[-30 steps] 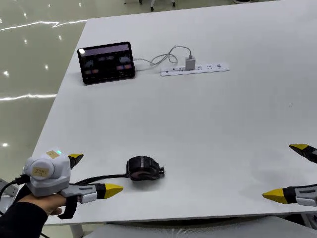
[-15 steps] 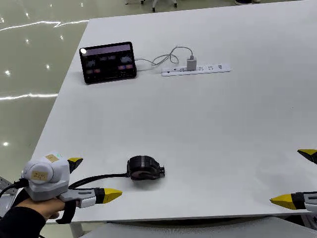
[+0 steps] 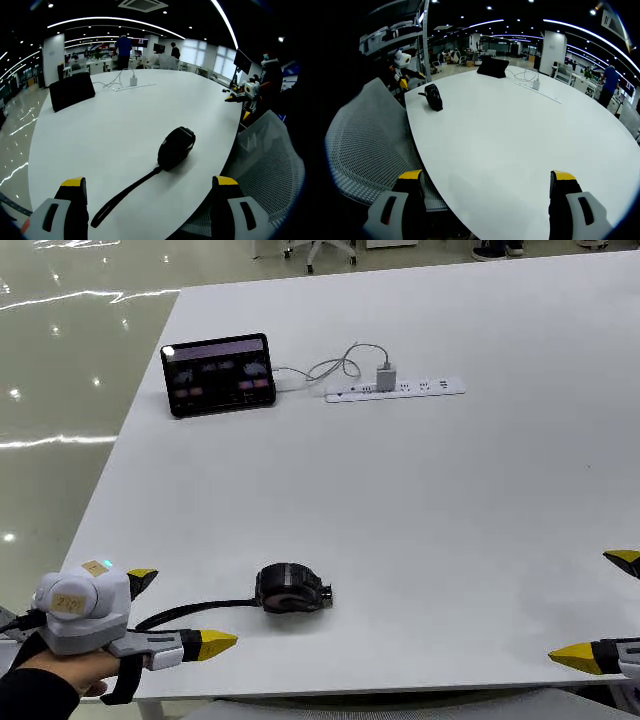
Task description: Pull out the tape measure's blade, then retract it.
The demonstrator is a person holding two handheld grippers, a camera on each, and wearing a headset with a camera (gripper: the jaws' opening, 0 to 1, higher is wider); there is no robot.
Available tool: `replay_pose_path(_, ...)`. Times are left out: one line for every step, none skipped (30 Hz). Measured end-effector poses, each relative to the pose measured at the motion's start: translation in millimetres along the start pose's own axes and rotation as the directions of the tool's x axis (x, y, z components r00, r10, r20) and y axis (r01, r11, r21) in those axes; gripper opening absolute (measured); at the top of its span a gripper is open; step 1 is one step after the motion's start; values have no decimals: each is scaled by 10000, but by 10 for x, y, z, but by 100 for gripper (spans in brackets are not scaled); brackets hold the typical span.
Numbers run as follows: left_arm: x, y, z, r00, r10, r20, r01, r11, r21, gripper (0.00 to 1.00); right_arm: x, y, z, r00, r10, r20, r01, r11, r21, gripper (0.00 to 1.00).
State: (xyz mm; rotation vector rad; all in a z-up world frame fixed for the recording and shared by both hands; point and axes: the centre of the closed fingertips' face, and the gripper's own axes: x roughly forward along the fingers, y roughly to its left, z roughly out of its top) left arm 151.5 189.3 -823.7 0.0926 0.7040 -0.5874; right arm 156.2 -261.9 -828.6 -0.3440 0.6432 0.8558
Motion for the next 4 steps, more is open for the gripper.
replay_pose_path(3, -11, -1, 10000, -82, -16, 82, 9999, -83, 100, -6, 3, 3, 10000, 20, 3, -20, 10000, 19, 100)
replay_pose_path(5, -11, 3, 10000, -88, 14, 88, 9999, -96, 100, -8, 1, 8, 10000, 4, 15, -4, 10000, -30, 100)
replay_pose_path(9, -8, 1, 10000, -76, 0, 76, 10000, -64, 100, -12, 1, 13, 10000, -3, 32, 3, 10000, -48, 100)
replay_pose_path(10, -7, -5, 10000, -78, -40, 78, 10000, -44, 100, -15, 1, 17, 10000, 3, 39, -3, 10000, -10, 100)
